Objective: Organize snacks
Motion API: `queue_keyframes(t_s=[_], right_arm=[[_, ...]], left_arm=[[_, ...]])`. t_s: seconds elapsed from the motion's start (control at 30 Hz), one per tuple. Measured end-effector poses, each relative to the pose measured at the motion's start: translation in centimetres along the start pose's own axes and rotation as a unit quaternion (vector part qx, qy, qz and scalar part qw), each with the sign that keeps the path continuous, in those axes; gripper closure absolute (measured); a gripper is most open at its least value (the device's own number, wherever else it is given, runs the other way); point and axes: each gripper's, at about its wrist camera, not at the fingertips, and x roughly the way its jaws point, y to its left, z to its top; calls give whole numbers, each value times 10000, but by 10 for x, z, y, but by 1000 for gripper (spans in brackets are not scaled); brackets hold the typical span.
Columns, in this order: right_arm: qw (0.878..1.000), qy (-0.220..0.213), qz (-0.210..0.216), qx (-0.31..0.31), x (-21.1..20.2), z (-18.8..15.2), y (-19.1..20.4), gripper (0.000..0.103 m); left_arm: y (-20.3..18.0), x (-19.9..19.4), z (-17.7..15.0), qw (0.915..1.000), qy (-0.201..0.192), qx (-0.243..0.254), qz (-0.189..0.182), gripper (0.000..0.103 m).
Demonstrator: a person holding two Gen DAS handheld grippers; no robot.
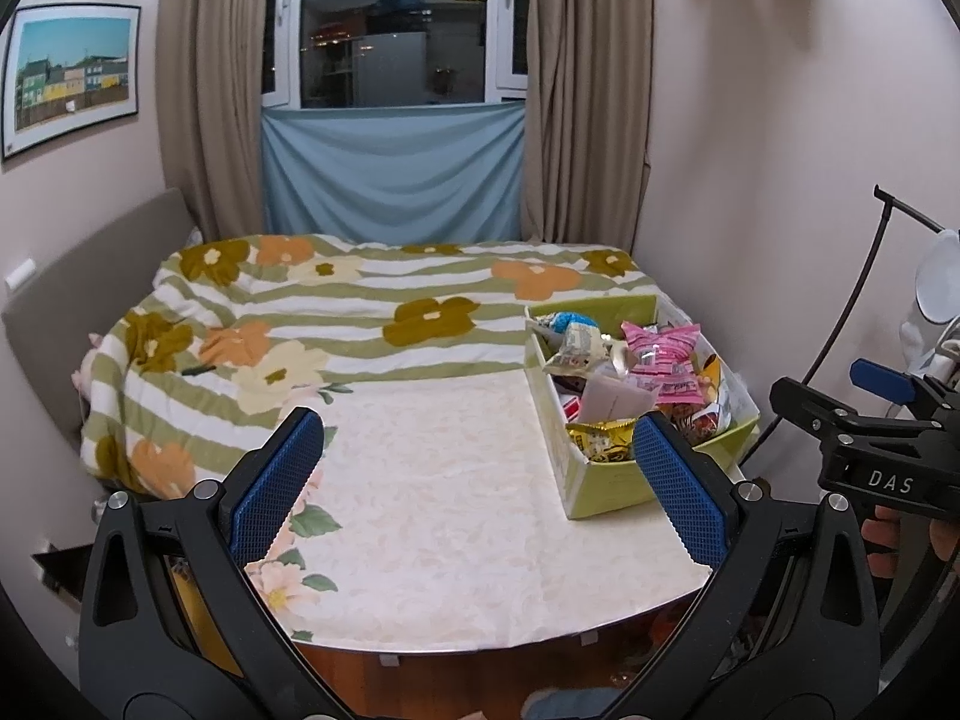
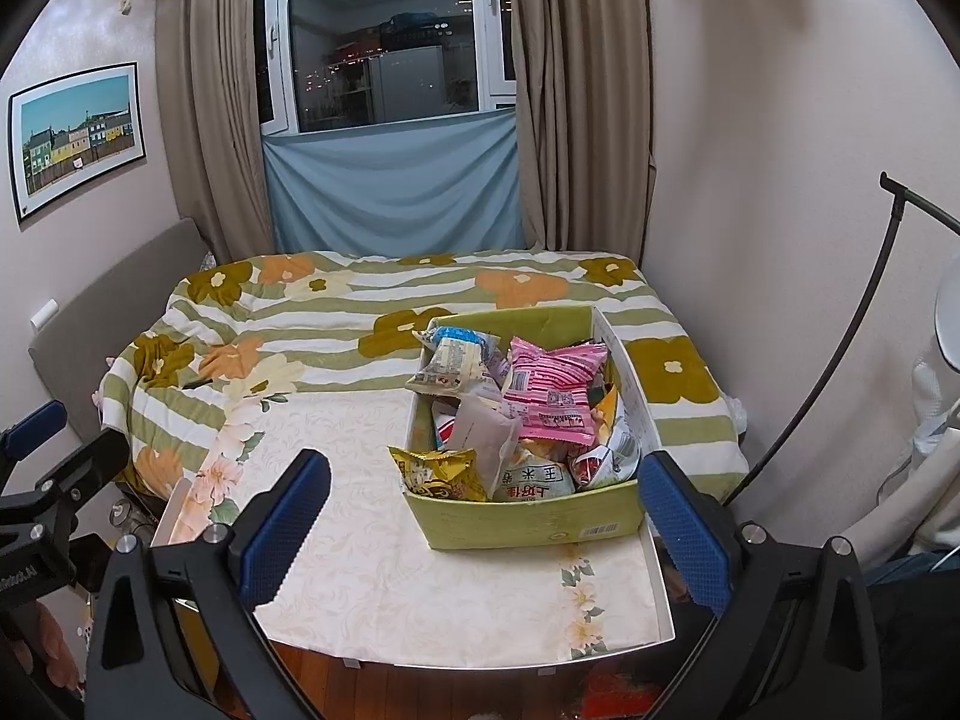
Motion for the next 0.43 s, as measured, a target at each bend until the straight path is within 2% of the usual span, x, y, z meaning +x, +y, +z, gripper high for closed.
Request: queue_keyframes(t_s=[0.17,0.43], right_arm=[[10000,-9,0,-6,0,0,1,1],[10000,-16,3,16,0,0,4,1]], left_arm=[[1,-7,1,9998,-135,-11,110,1],[1,0,1,9999,-65,-40,93,1]])
